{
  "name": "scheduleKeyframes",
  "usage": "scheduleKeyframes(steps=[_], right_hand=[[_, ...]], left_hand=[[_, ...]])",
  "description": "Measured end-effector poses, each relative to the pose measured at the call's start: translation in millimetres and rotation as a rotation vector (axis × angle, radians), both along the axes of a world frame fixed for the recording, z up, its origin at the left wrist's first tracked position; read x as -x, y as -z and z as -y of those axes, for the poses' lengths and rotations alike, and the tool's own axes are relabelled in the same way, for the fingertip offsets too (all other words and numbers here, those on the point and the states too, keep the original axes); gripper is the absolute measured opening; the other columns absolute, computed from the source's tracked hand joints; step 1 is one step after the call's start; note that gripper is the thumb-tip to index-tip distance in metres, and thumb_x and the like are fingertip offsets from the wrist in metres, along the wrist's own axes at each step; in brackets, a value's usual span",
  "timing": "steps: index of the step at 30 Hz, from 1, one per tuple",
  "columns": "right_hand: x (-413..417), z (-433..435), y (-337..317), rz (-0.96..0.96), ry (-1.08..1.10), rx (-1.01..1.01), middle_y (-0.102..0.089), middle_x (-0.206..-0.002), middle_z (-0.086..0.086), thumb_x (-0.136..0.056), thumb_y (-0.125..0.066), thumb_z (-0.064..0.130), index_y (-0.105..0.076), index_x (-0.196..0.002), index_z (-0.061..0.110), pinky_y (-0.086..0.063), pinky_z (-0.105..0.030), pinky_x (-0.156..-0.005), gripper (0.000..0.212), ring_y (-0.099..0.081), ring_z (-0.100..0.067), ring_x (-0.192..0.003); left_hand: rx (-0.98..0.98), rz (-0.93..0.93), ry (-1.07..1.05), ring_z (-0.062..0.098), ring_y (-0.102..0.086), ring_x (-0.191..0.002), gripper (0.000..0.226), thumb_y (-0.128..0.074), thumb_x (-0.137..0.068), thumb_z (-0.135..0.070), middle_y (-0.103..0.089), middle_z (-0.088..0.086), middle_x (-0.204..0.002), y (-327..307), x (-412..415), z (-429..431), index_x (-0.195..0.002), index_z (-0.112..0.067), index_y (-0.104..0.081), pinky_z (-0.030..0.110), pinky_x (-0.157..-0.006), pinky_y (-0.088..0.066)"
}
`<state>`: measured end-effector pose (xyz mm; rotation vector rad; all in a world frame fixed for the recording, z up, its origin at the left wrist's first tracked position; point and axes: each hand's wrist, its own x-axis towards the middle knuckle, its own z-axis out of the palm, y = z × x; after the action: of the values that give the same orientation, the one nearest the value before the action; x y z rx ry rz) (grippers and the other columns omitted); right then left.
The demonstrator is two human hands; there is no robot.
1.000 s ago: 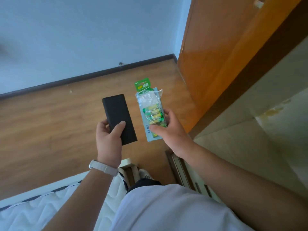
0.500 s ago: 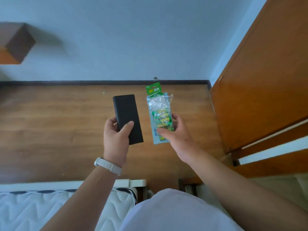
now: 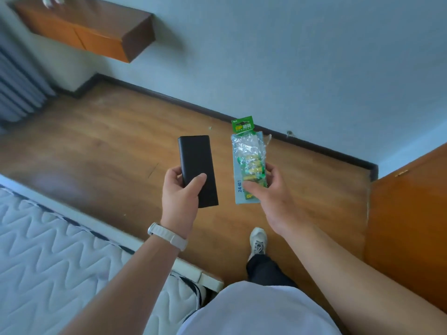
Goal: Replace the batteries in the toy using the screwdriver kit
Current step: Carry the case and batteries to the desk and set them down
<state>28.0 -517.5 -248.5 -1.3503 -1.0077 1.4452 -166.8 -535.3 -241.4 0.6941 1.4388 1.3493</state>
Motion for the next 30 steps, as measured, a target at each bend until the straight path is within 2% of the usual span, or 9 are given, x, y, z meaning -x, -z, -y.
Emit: scheduleKeyframes(steps=[9, 14, 19, 24, 30], right_hand=[[-14.3, -142.3, 2.1, -0.028, -0.214, -0.004, -0.072, -0.103, 0.004, -0.064, -0.081, 0.035, -0.052, -0.116, 0.035, -0.057, -0.023, -0.067, 0.06, -0.073, -0.016, -0.09], [-34.0, -211.4, -3.0, -0.023, -0.309, 0.006, -0.071, -0.105, 0.003, -0.066, -0.08, 0.033, -0.052, -0.114, 0.037, -0.059, -0.032, -0.074, 0.056, -0.073, -0.017, -0.091], [-34.7, -267.5, -14.3, -0.026, -0.4, -0.032, -0.07, -0.109, -0.001, -0.076, -0.079, 0.021, -0.052, -0.12, 0.028, -0.059, -0.03, -0.074, 0.052, -0.073, -0.016, -0.092], [-10.9, -293.8, -20.3, -0.076, -0.492, -0.03, -0.068, -0.109, -0.003, -0.077, -0.078, 0.018, -0.053, -0.117, 0.026, -0.056, -0.022, -0.066, 0.049, -0.073, -0.015, -0.088], [36.1, -318.0, -22.8, -0.113, -0.577, -0.001, -0.069, -0.109, -0.004, -0.069, -0.079, 0.023, -0.053, -0.119, 0.024, -0.058, -0.032, -0.074, 0.056, -0.073, -0.02, -0.092]], left_hand=[[0.056, -0.005, -0.219, 0.023, -0.074, -0.088, 0.043, -0.076, -0.072, -0.031, -0.071, 0.003, -0.101, -5.6, -28.5, -103.2, -0.11, -0.021, -0.058, 0.043, -0.069, -0.063], [0.07, 0.013, -0.314, 0.026, -0.074, -0.089, 0.044, -0.076, -0.073, -0.029, -0.07, 0.007, -0.105, -13.0, -55.7, -157.3, -0.111, -0.02, -0.057, 0.045, -0.07, -0.063], [0.075, 0.016, -0.407, 0.024, -0.074, -0.089, 0.03, -0.073, -0.089, -0.016, -0.068, 0.01, -0.108, -17.4, -64.9, -187.3, -0.114, -0.017, -0.056, 0.039, -0.065, -0.061], [0.07, -0.038, -0.486, 0.025, -0.073, -0.091, 0.028, -0.072, -0.09, -0.016, -0.068, 0.01, -0.108, -26.9, -47.1, -199.5, -0.113, -0.017, -0.055, 0.038, -0.067, -0.062], [0.047, -0.049, -0.571, 0.026, -0.072, -0.093, 0.055, -0.076, -0.072, -0.034, -0.067, 0.008, -0.109, -35.1, -9.0, -209.9, -0.119, -0.016, -0.054, 0.043, -0.073, -0.062]])
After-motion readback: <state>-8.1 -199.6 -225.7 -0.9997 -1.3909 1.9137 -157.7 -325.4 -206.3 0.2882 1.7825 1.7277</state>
